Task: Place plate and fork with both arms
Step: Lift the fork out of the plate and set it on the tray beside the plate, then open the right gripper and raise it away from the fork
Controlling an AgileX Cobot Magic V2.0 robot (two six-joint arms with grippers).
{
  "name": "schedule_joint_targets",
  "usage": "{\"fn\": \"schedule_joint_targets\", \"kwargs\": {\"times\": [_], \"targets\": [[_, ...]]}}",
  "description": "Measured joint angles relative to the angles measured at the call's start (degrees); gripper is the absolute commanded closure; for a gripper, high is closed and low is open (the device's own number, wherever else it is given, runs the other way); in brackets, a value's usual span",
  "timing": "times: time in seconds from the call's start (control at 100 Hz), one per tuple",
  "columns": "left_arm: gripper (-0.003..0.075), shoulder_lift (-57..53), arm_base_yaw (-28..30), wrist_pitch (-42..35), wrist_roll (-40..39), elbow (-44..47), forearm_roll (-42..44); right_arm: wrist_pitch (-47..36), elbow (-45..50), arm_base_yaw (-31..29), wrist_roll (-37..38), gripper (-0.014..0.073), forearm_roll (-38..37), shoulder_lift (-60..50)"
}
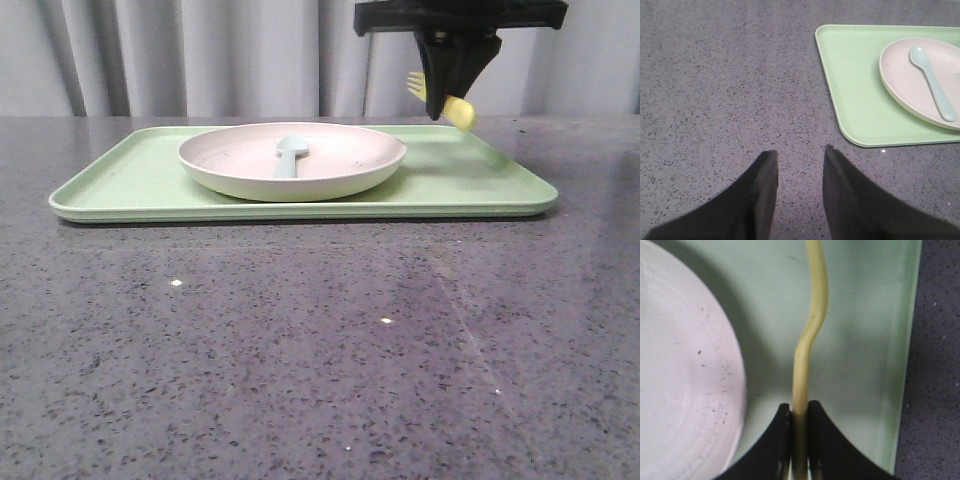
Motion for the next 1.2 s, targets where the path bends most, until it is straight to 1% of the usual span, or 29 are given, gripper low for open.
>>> {"fn": "schedule_joint_targets", "kwargs": {"times": [0.15,0.22,0.29,0.37,0.44,0.93,1.2], "targets": [[0.05,0.0,0.0,-0.1,0.0,0.0,0.0,-0.2,0.5,0.0,0.0,0.0519,0.0,1.8],[0.05,0.0,0.0,-0.1,0.0,0.0,0.0,-0.2,0.6,0.0,0.0,0.0482,0.1,2.2],[0.05,0.0,0.0,-0.1,0.0,0.0,0.0,-0.3,0.6,0.0,0.0,0.0397,0.2,2.3],[0.05,0.0,0.0,-0.2,0.0,0.0,0.0,-0.3,0.6,-0.1,0.0,0.0272,0.2,2.3],[0.05,0.0,0.0,-0.2,0.0,0.0,0.0,-0.3,0.6,-0.2,0.0,0.0223,0.2,2.3],[0.05,0.0,0.0,-0.3,0.0,0.0,0.0,-0.3,0.6,-0.2,0.0,0.0223,0.2,2.2],[0.05,0.0,0.0,-0.3,0.0,0.0,0.0,-0.3,2.6,-0.2,0.0,0.0223,0.2,-3.0]]}}
